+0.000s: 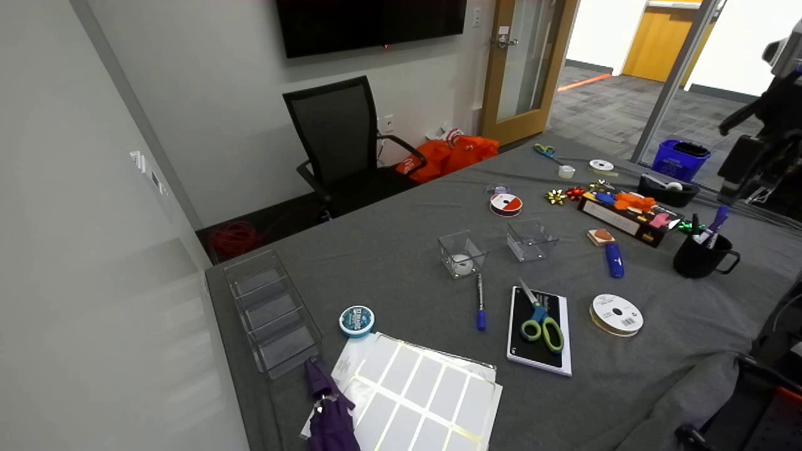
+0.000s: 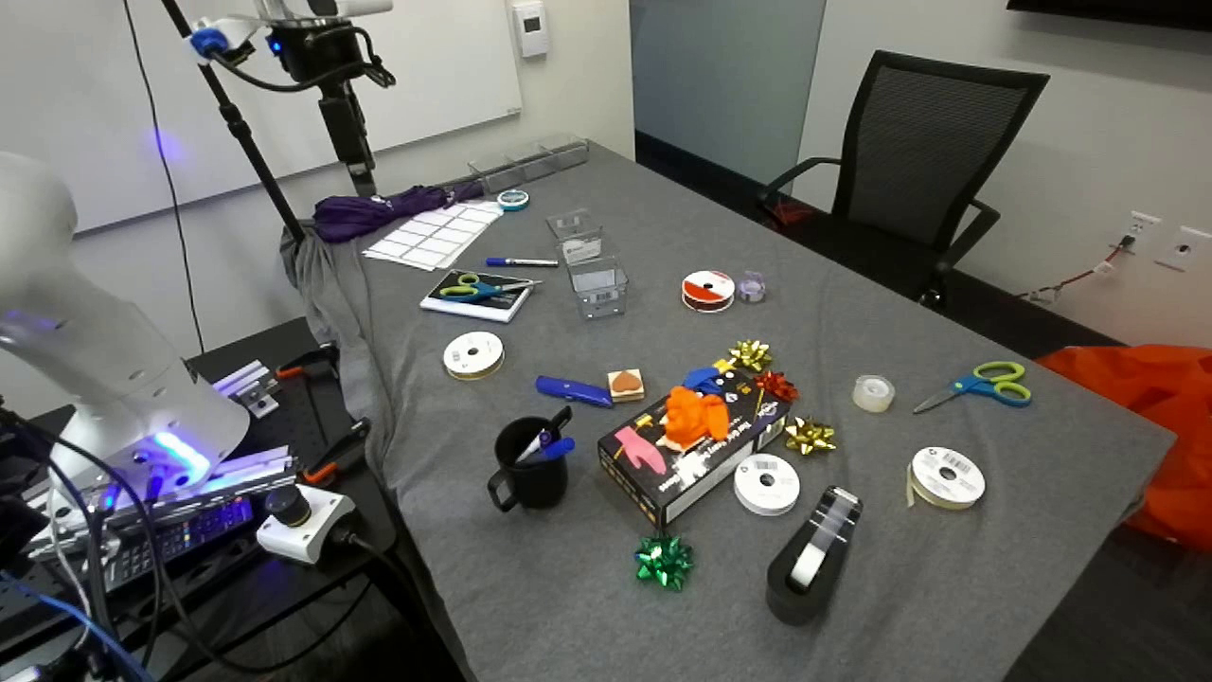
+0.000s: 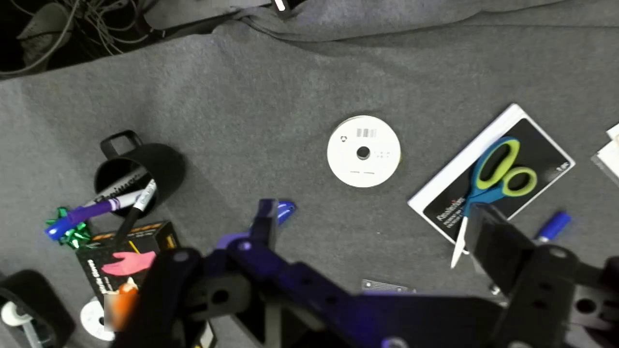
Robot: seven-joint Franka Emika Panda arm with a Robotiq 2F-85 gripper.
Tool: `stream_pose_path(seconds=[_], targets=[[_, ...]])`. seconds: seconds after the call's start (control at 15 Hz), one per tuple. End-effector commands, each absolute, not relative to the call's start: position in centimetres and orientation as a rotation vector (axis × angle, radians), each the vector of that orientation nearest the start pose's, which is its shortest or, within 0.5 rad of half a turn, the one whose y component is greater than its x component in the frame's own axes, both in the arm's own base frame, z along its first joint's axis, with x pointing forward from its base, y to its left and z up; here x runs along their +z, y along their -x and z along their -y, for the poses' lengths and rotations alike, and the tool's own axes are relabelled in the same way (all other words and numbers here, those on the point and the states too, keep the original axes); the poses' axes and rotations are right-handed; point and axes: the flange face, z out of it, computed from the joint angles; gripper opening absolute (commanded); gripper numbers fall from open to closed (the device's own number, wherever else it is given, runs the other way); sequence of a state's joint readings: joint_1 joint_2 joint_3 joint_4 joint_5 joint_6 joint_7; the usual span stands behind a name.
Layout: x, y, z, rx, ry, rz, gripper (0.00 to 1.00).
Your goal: Pick up the blue utility knife and place it in the clear bowl then place the clear bowl on top of the orange tape
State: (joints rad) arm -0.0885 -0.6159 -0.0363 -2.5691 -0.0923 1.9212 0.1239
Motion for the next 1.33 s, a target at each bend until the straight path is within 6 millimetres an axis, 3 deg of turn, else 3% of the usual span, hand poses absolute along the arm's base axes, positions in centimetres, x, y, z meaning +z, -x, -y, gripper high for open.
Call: stream_pose_path(seconds=[0.0, 0.2, 0.33, 0.4, 0.53, 1.27], targets=[[43.4, -33.7, 10.1, 0.041, 3.203, -0.546, 1.0], [41.8, -32.6, 14.7, 0.024, 3.198, -0.709, 1.0], [41.3, -32.4, 16.4, 0.023, 3.19, -0.768, 1.0], [42.4, -32.4, 15.2, 0.023, 3.191, -0.712, 1.0], [41.9, -32.2, 16.1, 0.03, 3.178, -0.749, 1.0], [41.7, -32.3, 16.2, 0.033, 3.177, -0.754, 1.0]])
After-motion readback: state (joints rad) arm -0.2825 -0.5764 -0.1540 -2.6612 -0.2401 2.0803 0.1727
